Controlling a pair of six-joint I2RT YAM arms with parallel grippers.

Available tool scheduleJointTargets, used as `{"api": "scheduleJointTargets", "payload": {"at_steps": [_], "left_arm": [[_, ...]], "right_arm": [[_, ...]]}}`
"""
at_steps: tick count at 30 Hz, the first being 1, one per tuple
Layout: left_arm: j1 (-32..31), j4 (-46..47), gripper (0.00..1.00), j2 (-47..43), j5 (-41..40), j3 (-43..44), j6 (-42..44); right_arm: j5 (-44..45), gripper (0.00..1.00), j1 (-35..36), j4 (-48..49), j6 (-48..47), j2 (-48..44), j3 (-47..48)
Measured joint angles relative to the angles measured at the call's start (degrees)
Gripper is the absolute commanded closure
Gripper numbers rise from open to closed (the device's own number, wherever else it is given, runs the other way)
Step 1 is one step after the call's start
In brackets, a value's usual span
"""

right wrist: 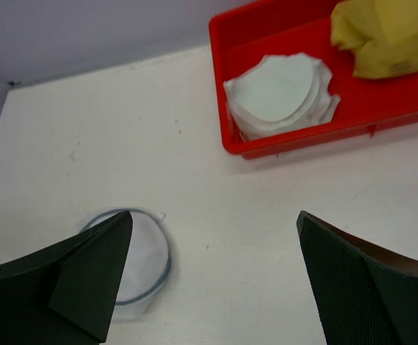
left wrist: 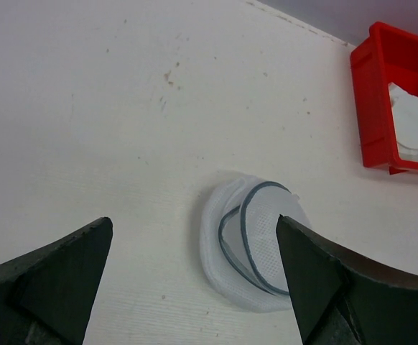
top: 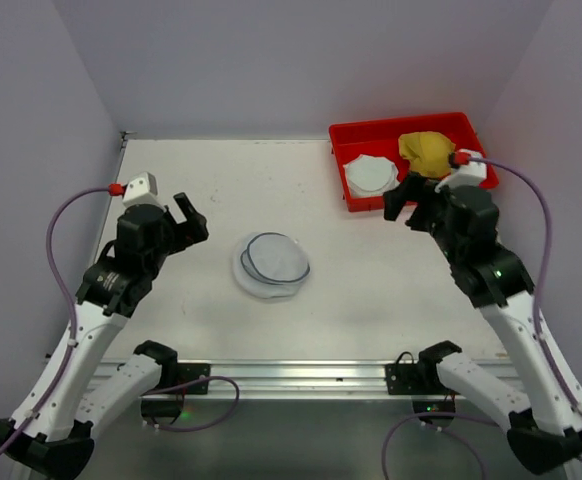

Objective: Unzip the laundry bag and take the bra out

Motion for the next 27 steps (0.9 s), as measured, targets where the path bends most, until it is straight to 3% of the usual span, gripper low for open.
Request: {"api": "scheduleJointTargets", "payload": {"at_steps": [5, 10, 20, 27], "left_arm": [[0.0, -5.0, 0.00, -4.6, -3.0, 5.5, 4.5], [0.0, -8.1, 0.00, -9.5, -4.9, 12.4, 9.0], [0.0, -10.9, 0.00, -20.1, -10.3, 17.6, 12.5], [0.0, -11.0, 0.00, -21.3, -10.5, 17.2, 12.4]], "right_arm": [[7.6, 0.01, 0.3, -4.1, -3.1, -17.9, 0.0], [11.7, 0.01, 0.3, -7.3, -5.4, -29.1, 0.0], [11.5, 0.01, 0.3, -9.6, -9.2, -40.0, -1.6], [10.1, 0.01, 0.3, -9.2, -10.7, -43.7, -3.2]]}}
